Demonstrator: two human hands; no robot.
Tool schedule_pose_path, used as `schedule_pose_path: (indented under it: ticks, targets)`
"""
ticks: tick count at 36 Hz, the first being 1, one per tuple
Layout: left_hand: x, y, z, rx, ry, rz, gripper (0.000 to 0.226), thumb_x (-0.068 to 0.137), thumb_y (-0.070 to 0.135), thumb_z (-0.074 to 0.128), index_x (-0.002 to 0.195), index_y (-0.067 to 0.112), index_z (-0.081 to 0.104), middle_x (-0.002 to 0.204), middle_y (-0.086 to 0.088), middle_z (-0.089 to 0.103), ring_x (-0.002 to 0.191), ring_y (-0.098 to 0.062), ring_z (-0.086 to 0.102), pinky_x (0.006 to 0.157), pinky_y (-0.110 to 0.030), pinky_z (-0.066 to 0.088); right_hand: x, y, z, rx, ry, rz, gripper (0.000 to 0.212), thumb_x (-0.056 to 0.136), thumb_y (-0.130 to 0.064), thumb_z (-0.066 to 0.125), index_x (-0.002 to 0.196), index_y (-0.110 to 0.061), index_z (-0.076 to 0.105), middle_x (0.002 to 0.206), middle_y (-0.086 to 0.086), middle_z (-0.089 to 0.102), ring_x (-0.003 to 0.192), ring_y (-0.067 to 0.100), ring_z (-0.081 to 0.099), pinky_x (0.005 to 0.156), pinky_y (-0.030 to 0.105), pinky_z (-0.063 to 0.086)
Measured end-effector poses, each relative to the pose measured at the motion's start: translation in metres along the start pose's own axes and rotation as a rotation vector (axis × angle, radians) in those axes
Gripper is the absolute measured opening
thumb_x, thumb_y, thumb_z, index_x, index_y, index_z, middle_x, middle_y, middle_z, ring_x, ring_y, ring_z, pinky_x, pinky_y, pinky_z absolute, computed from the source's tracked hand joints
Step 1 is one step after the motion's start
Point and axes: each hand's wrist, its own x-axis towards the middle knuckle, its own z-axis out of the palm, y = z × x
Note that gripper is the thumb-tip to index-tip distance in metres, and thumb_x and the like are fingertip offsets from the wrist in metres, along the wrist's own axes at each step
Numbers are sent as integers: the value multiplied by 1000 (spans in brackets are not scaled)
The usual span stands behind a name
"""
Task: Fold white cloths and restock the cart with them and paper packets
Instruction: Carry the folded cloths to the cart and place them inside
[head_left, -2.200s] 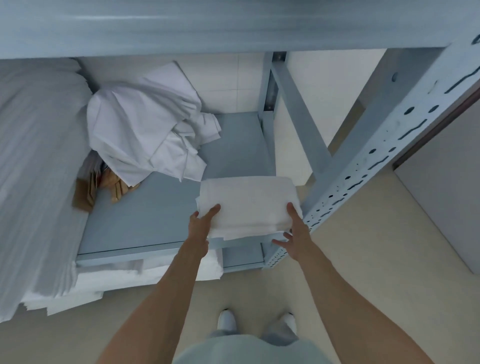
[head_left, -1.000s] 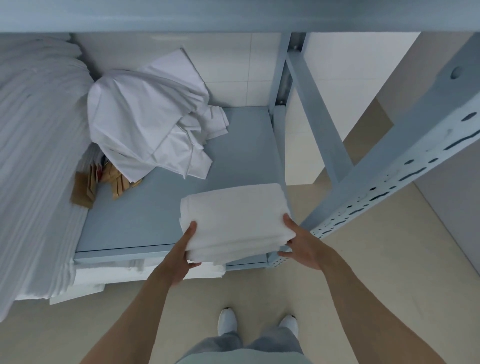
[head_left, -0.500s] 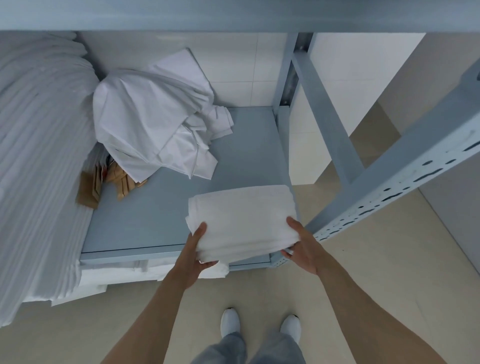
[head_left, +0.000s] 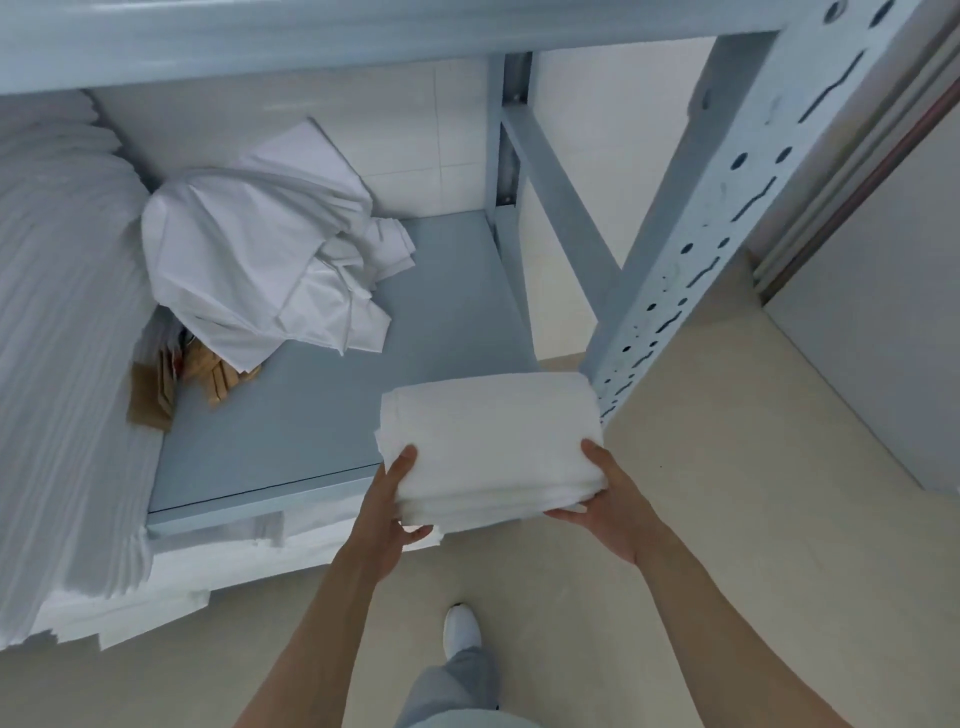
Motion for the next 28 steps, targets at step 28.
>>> schedule_pose_path:
  ticks: [28]
  targets:
    - [-162,-125,346,254,-325,274,43,88,47,64,127,29,62,113,6,74,106,-20,70,93,-45,54,-308,-65,-269,161,263,-494,52,77,-61,74,122,-34,67,125,-2,69,114,22,67,93,55,54]
